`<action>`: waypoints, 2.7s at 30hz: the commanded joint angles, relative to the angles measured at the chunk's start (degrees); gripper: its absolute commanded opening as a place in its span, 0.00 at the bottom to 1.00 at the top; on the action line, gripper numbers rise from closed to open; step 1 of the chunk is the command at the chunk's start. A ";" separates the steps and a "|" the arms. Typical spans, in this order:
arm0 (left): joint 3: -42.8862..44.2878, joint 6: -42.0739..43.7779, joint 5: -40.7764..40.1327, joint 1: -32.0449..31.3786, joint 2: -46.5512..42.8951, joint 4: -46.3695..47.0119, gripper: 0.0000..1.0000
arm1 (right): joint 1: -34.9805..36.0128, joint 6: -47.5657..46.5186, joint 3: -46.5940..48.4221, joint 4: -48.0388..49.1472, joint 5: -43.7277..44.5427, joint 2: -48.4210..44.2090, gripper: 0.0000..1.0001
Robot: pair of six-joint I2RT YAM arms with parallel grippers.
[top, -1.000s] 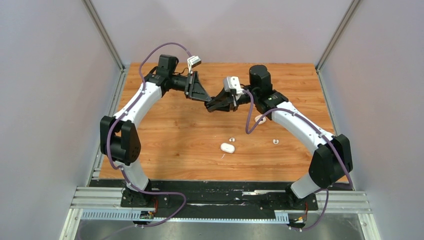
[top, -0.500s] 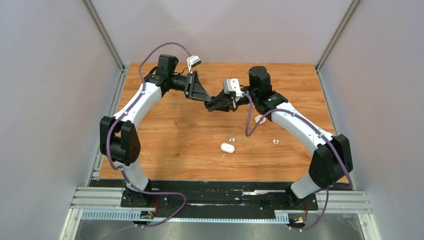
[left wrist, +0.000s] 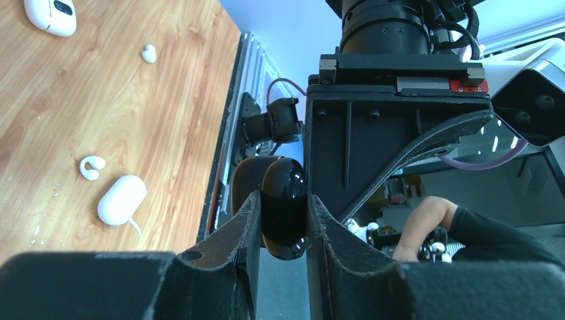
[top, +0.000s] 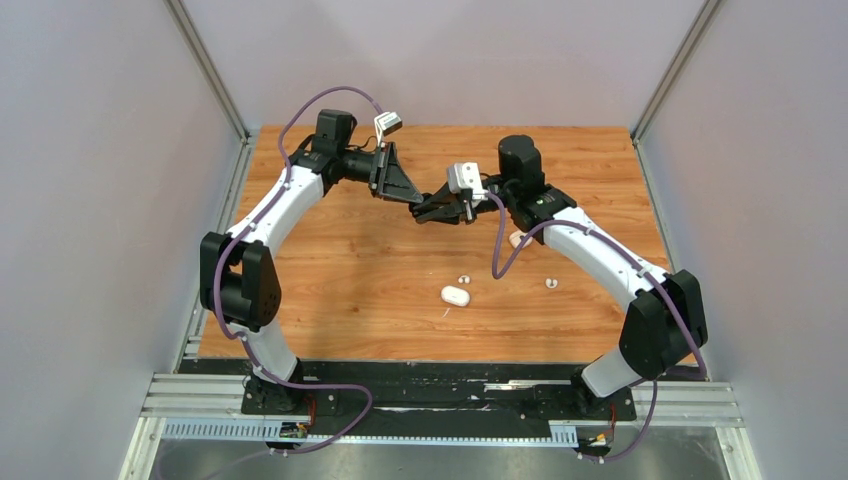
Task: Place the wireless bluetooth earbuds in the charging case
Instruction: Place the earbud in the charging case.
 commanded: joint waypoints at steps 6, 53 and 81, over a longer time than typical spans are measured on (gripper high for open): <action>-0.14 -1.60 2.94 -0.32 -3.04 2.48 0.00 | -0.14 -1.84 -0.18 0.08 0.52 -2.18 0.21; -0.69 -2.12 2.49 -0.30 -2.03 3.50 0.00 | 0.79 4.22 7.76 0.18 4.88 -4.79 0.51; 1.36 9.98 -0.11 -0.58 -3.02 -6.86 0.00 | -1.80 19.54 9.55 -12.21 6.82 2.98 1.00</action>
